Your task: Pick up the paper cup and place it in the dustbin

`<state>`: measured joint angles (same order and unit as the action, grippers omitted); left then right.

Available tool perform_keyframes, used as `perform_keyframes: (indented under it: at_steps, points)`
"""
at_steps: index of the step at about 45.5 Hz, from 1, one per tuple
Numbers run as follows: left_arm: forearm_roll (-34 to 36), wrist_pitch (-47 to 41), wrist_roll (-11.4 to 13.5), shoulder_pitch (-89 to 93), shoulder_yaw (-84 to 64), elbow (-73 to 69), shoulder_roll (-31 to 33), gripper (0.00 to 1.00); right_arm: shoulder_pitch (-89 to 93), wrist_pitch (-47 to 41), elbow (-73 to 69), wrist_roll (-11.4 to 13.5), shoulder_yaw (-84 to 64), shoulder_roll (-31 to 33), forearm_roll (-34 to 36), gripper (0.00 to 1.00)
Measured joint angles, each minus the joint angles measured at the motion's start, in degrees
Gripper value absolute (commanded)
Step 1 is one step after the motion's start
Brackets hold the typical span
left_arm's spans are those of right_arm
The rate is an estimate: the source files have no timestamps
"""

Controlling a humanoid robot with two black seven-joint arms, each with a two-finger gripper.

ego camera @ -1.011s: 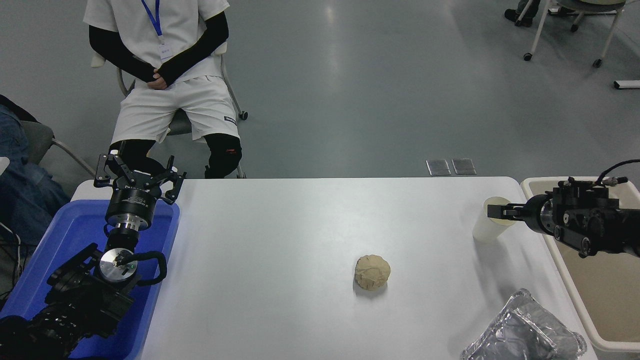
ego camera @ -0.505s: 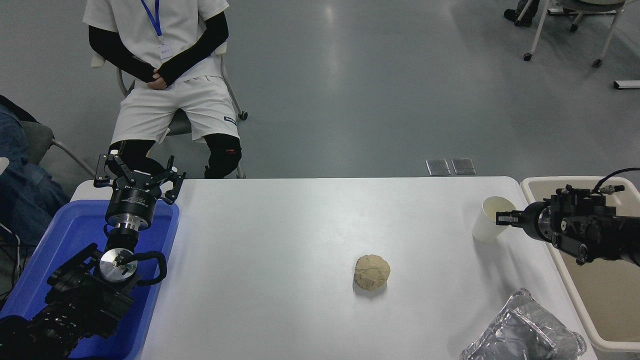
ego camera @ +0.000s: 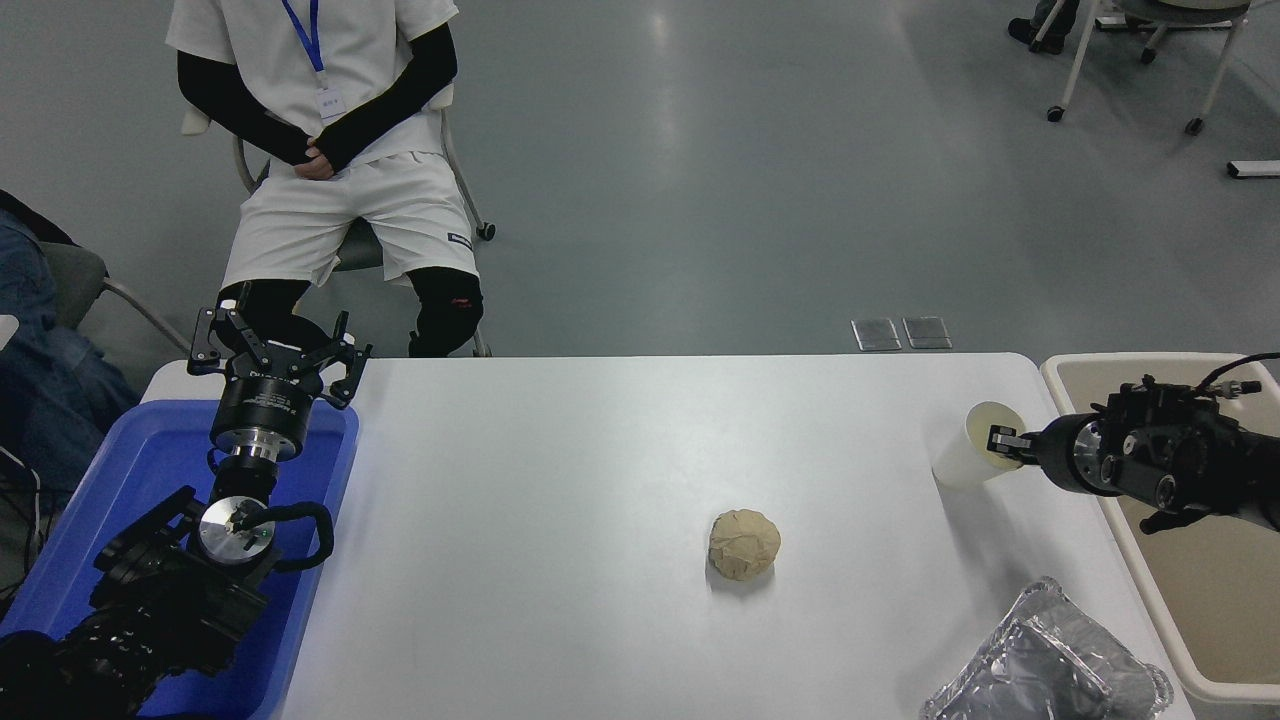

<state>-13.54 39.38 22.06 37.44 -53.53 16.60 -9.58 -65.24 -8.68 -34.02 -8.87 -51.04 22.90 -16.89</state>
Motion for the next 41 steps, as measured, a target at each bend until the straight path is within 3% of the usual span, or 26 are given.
perform_keyframes:
  at_steps: [28, 41]
  points:
    - [0.08, 0.0, 0.0, 0.01, 0.0, 0.02, 0.01, 0.99, -20.9, -11.64, -17.95, -0.43, -8.32, 6.37, -3.46, 0.0]
    - [0.09, 0.0, 0.0, 0.0, 0.0, 0.02, 0.0, 0.99, -33.86, -20.95, -23.62, -0.48, -12.8, 8.93, -5.34, 0.0]
